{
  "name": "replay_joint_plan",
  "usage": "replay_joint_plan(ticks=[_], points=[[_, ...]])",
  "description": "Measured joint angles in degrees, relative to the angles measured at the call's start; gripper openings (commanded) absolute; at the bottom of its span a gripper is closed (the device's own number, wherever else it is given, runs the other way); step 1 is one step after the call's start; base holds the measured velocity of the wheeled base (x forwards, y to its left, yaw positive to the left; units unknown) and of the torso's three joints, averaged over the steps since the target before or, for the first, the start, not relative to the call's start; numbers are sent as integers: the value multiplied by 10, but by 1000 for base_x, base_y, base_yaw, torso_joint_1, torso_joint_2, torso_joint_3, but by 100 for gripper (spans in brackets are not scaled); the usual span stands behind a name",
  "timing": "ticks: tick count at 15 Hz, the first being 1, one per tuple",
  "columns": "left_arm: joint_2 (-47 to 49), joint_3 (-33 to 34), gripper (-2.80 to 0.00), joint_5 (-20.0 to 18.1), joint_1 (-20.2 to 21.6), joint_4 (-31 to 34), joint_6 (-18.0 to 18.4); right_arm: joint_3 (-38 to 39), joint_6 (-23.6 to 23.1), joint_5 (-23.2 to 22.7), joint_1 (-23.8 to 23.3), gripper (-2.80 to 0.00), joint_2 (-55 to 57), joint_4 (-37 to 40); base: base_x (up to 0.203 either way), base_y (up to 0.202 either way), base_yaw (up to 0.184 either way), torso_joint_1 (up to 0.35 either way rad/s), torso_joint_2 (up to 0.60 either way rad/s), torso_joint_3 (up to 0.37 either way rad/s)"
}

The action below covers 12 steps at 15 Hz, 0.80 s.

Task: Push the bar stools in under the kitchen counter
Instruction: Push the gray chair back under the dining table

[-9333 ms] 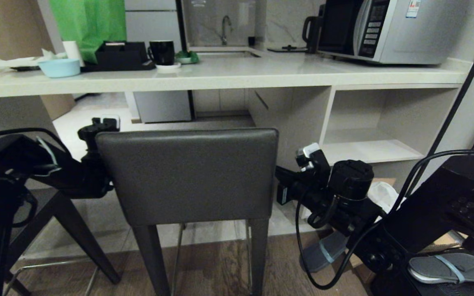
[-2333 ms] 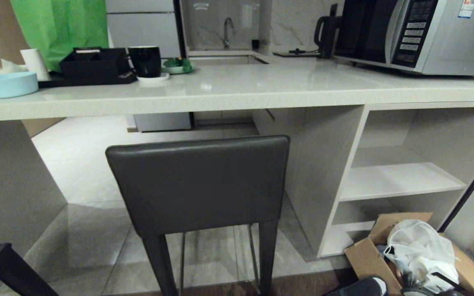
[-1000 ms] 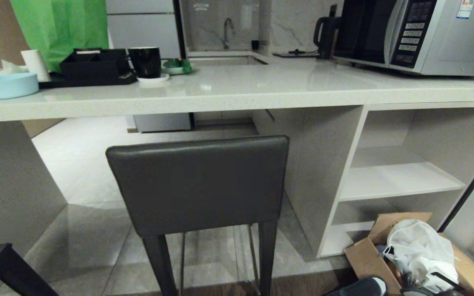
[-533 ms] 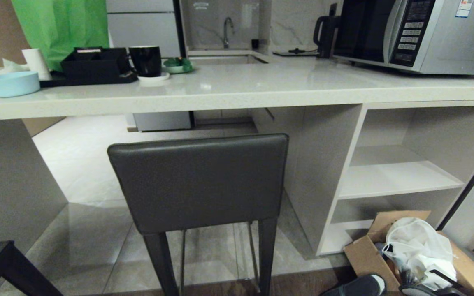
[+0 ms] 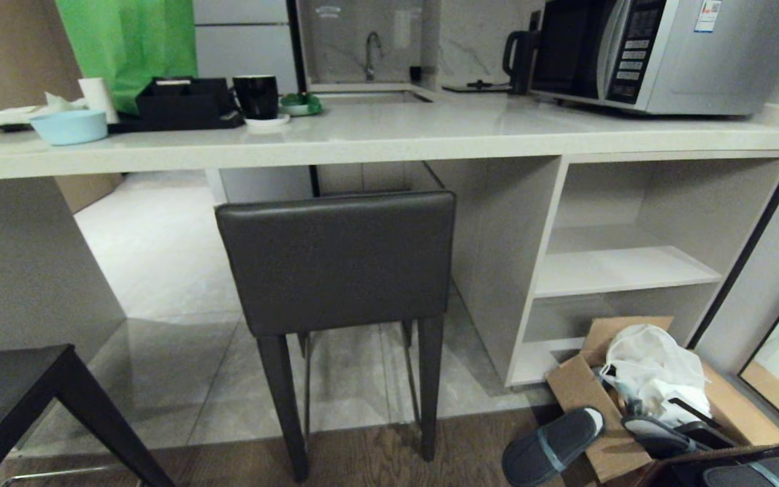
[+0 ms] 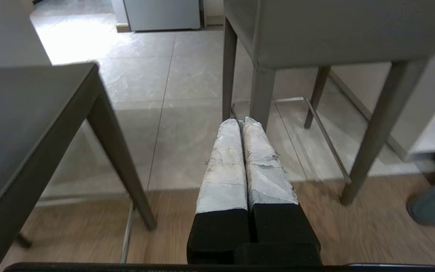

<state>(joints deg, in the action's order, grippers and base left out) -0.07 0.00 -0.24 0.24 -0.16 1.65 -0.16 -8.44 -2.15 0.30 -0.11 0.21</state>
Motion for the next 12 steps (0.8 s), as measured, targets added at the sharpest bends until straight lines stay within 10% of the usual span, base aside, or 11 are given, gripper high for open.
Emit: replay_joint_plan(ticks=[12], points=[[0, 0, -280, 1, 0, -1, -4, 0, 2, 3, 0, -280, 0, 0, -188, 0, -2, 1, 3, 3]])
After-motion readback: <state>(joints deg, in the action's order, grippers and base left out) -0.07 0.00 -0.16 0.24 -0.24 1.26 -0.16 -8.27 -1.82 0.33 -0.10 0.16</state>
